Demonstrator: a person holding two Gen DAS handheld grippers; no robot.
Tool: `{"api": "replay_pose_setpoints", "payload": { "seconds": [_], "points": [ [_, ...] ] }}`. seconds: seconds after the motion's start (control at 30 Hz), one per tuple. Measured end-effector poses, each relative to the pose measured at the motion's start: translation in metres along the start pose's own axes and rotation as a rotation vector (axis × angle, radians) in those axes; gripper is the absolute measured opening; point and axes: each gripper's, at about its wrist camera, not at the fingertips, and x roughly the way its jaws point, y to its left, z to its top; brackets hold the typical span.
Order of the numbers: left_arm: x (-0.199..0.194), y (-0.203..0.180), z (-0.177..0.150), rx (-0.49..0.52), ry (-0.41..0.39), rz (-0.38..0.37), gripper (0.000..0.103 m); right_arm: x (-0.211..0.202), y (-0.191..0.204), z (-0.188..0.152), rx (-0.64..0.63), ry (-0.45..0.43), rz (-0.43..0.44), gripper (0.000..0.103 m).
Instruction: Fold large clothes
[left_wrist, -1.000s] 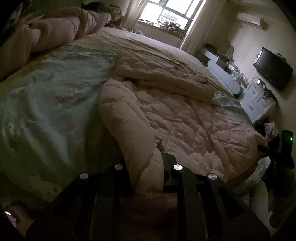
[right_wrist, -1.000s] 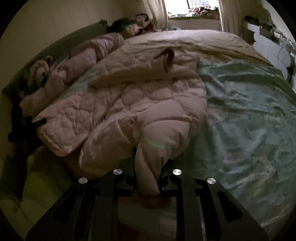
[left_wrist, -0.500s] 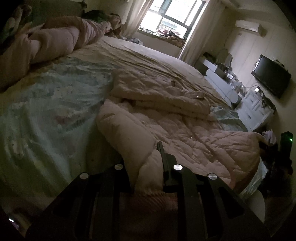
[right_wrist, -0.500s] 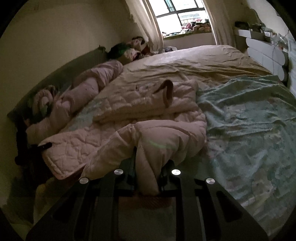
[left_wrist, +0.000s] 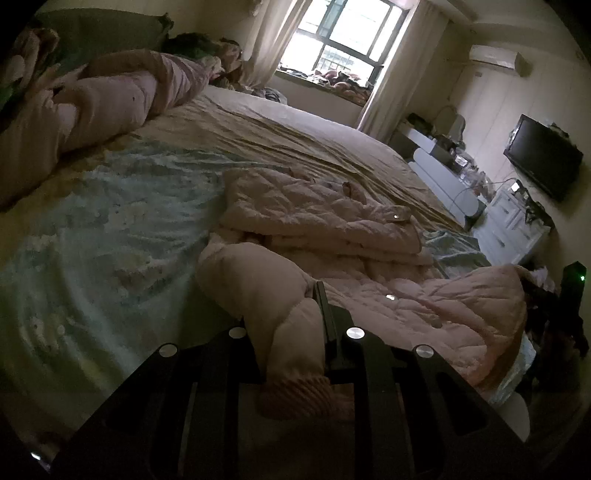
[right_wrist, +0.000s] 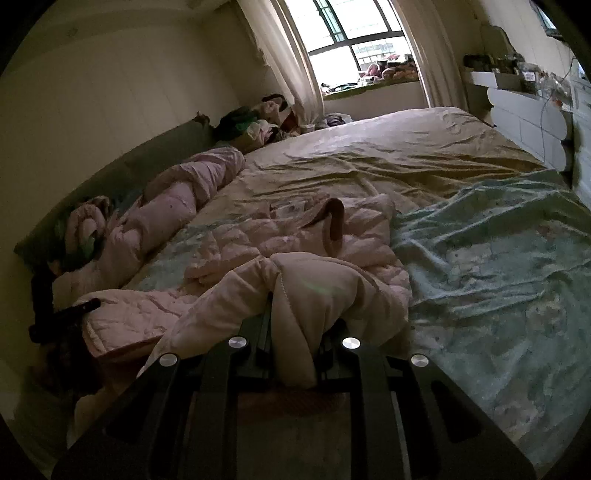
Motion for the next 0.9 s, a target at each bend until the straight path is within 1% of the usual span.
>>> {"api": "replay_pose_setpoints", "payload": {
  "seconds": [0.67,0.9],
  "points": [
    [0.016,-0.003,0.057,0.040,-0.029,-0.009,0.011,0.026,-0.013,0.045,0.056,-0.065,-0.009,0.016],
    [0.031,-0.002,0.080,0.047,-0.048,0.012,0.011,0.042,-0.018,0.069,0.069,-0.082,-0.020,0.016]
  ]
}}
